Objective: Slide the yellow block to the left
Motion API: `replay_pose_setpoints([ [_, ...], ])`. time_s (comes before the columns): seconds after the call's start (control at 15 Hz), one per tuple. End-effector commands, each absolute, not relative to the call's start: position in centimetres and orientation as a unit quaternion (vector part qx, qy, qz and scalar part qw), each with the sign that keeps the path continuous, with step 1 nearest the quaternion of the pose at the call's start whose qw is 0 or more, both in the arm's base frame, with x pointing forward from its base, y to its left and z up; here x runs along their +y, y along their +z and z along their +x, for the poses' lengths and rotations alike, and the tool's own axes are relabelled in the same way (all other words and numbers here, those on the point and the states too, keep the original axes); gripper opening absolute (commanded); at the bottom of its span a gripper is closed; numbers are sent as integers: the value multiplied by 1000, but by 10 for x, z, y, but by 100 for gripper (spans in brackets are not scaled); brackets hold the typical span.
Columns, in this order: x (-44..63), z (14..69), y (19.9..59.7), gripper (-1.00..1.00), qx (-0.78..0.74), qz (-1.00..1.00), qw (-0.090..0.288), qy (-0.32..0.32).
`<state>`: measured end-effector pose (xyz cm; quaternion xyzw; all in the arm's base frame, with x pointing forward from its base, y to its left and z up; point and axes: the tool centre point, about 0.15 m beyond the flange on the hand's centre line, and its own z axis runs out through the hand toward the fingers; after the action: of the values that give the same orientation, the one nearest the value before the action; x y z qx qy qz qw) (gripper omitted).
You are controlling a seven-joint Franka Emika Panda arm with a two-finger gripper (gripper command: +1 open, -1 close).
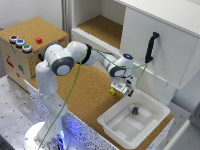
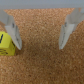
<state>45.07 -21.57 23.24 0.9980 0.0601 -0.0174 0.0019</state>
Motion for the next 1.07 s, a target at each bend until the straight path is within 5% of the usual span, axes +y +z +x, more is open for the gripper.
replay_pose_setpoints([
  [0.0,-211,459,217,-100,71,997,-12,-26],
  [1.0,-158,445,198,-100,73,997,-4,-17],
])
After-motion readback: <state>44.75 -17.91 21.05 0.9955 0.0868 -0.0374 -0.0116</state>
